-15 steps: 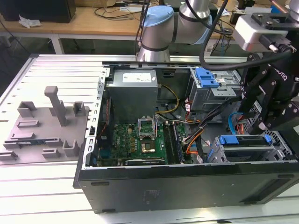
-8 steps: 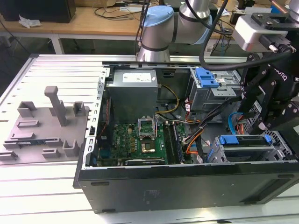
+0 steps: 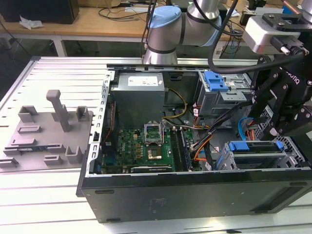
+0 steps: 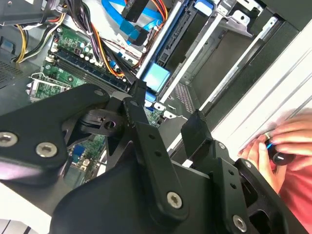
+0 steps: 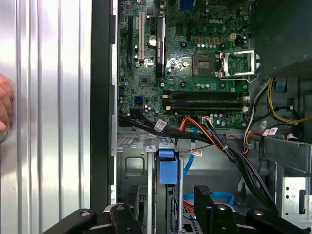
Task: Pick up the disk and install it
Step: 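Insert the first disk wire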
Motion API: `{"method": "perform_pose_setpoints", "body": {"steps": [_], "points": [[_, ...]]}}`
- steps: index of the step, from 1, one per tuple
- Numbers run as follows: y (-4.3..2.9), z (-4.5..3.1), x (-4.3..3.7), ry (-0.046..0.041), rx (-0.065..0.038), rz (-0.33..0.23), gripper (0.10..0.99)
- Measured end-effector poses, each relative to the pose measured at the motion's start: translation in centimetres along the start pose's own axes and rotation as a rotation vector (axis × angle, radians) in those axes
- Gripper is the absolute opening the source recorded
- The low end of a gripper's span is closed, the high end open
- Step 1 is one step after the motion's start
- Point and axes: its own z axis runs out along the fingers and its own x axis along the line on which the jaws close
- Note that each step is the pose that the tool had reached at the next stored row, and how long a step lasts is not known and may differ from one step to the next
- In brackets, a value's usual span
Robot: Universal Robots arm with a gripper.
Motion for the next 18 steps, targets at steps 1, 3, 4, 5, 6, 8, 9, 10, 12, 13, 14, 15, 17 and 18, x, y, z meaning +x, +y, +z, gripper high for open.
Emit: {"method": "perform_pose_setpoints", "body": {"steps": [1,3,4,5,6,8,9,10,12,13,14,15,17,18], "points": [[0.0,0.0,0.0,-0.0001,0.0,0.0,0.569],[0.0,0.0,0.0,0.0,0.0,0.0,0.569],[0.0,0.0,-0.02,0.0019,0.0,0.0,0.569],[-0.01,0.02,-0.13,0.0083,0.0,0.0,0.569],[-0.01,0.02,-0.53,0.018,0.0,0.0,0.569],[-0.01,0.02,-1.52,0.0336,0.0,0.0,0.569],[-0.01,0.03,-1.95,0.038,0.0,0.0,0.569],[-0.01,0.03,-2.46,0.0429,0.0,0.0,0.569],[-0.03,0.06,-4.03,0.0571,0.0,0.0,0.569],[-0.14,0.08,-5.81,0.0731,0.001,0.001,0.569],[-0.24,0.1,-6.49,0.0875,0.001,0.001,0.569],[-0.42,0.12,-7.2,0.11,0.005,0.001,0.569],[-0.7,0.12,-8.2,0.1732,0.013,0.002,0.486],[-0.75,0.13,-8.41,0.1911,0.015,0.002,0.486]]}}
